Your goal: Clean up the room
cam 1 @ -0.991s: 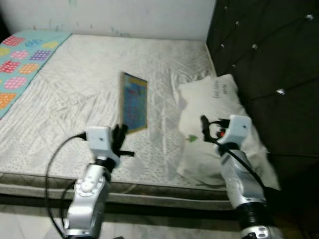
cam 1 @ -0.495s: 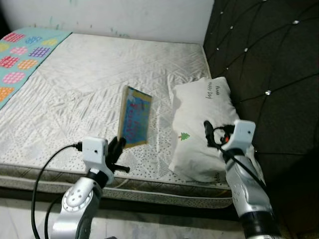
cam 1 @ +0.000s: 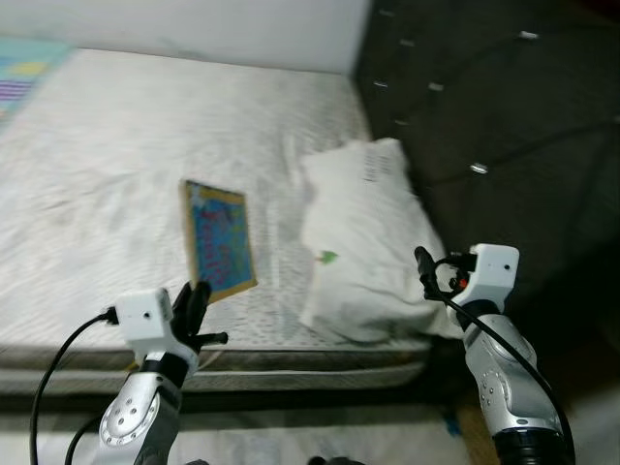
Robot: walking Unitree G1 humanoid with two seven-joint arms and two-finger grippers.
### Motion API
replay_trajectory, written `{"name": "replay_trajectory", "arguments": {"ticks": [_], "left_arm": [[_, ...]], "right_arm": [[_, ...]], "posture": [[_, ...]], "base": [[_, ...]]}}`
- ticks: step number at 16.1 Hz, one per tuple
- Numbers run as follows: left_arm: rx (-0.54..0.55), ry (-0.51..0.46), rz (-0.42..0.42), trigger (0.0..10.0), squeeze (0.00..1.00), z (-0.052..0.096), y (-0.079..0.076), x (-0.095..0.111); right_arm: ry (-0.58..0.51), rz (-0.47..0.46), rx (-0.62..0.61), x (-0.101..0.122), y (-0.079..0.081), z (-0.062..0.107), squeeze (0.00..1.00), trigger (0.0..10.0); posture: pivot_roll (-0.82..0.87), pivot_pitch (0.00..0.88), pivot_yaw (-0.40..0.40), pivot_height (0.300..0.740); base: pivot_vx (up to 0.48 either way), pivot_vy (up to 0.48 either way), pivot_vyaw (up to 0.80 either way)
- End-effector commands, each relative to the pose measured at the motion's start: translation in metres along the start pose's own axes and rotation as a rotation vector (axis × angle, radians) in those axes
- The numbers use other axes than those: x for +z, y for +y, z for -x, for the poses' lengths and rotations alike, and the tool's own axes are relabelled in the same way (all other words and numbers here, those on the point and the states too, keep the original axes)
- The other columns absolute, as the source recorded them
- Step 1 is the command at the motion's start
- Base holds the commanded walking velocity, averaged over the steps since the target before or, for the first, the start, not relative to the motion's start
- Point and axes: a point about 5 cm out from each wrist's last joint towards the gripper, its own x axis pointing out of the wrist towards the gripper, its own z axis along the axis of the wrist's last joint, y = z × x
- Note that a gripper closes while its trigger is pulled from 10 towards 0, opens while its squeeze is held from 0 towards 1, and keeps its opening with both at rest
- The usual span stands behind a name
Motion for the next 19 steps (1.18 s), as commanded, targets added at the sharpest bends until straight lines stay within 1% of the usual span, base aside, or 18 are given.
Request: {"name": "replay_trajectory", "arguments": {"ticks": [1,3,5,10,15,17,18,19], "left_arm": [[-0.040,-0.058,-0.002,10.0,0.00,-0.002,-0.010,0.013],[-0.050,-0.057,0.002,10.0,0.00,-0.005,-0.013,0.016],[-0.050,-0.054,0.009,10.0,0.00,-0.005,-0.012,0.017],[-0.083,-0.044,0.013,10.0,0.00,-0.014,-0.017,0.018],[-0.084,-0.046,0.010,10.0,0.00,-0.013,-0.017,0.018],[-0.086,-0.059,0.006,10.0,0.00,-0.014,-0.018,0.020],[-0.095,-0.078,0.023,10.0,0.00,-0.014,-0.019,0.022],[-0.096,-0.075,0.031,10.0,0.00,-0.015,-0.019,0.022]], "right_arm": [[0.016,-0.011,0.010,-0.002,0.005,-0.001,0.00,10.0],[0.010,-0.011,0.029,0.000,0.012,-0.003,0.00,10.0],[0.008,-0.015,0.017,-0.001,0.012,-0.002,0.00,10.0],[0.009,-0.012,-0.010,-0.003,0.006,0.002,0.00,10.0],[0.010,-0.007,0.000,-0.003,0.009,0.000,0.00,10.0],[0.010,-0.008,0.005,-0.003,0.010,-0.001,0.00,10.0],[0.008,-0.008,0.009,-0.002,0.011,-0.002,0.00,10.0],[0.007,-0.009,0.009,-0.002,0.011,-0.002,0.00,10.0]], "posture": [[0.03,0.130,-0.129,0.740],[0.03,0.138,-0.124,0.740],[0.02,0.145,-0.104,0.740],[0.01,0.147,-0.084,0.740],[0.01,0.146,-0.089,0.740],[0.01,0.144,-0.091,0.740],[0.01,0.142,-0.090,0.740],[0.01,0.143,-0.090,0.740]], "base": [[0.000,0.000,-0.63],[0.000,0.000,0.00],[0.000,0.148,0.00],[0.000,0.382,0.00],[0.000,0.431,0.00],[0.000,0.000,0.00],[0.000,0.000,0.00],[0.000,0.000,0.00]]}}
